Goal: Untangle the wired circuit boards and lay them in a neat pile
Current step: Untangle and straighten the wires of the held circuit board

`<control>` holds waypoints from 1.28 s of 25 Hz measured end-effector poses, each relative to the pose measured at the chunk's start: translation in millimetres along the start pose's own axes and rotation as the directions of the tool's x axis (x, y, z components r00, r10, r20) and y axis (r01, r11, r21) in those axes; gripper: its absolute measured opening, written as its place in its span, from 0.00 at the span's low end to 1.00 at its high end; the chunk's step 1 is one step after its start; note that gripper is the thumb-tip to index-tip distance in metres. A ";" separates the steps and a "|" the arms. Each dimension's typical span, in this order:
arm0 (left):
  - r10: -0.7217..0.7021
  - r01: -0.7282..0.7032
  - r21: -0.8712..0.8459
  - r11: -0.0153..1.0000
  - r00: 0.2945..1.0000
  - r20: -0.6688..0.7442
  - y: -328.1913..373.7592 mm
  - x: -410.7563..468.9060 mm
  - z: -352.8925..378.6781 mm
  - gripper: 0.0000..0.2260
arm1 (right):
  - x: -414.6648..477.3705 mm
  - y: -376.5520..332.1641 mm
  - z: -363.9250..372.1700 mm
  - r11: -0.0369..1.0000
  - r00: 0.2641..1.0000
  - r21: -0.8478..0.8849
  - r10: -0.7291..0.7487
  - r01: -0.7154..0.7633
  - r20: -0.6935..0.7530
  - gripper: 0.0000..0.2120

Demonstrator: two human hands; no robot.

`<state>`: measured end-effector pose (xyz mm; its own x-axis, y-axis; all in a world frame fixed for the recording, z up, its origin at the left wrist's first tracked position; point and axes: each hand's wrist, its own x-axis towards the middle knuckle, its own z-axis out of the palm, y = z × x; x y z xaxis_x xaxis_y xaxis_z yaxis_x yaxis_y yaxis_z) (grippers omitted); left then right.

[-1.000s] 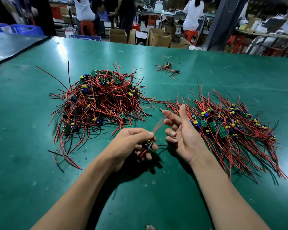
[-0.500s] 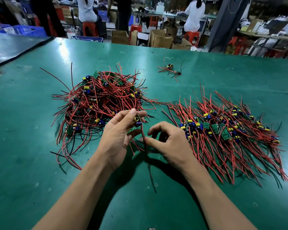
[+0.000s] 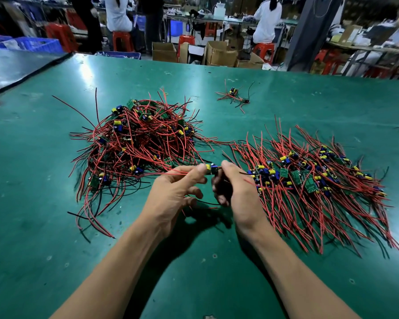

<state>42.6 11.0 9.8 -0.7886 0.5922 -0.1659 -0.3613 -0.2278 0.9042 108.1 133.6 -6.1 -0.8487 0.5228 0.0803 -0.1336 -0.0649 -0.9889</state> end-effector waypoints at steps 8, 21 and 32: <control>-0.199 0.220 -0.074 0.973 0.953 0.231 0.1 -0.3 1.3 0.11 | 0.6 -10.8 -19.2 0.890 0.878 0.174 0.354 -0.422 0.323 0.12; -0.079 0.064 0.075 0.995 0.973 0.218 -12.4 2.2 -2.9 0.05 | 10.6 -1.8 -26.1 0.971 0.960 0.074 0.211 -0.228 0.187 0.10; -0.090 0.041 0.207 0.977 0.969 0.231 -17.4 0.9 3.3 0.07 | 10.9 -3.0 -22.7 0.954 0.948 0.085 0.271 -0.288 0.169 0.16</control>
<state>49.8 18.0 -4.8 -0.6164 0.7729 -0.1507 -0.2824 -0.0383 0.9585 110.9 158.8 -5.1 -0.9271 0.3337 -0.1708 0.0737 -0.2845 -0.9558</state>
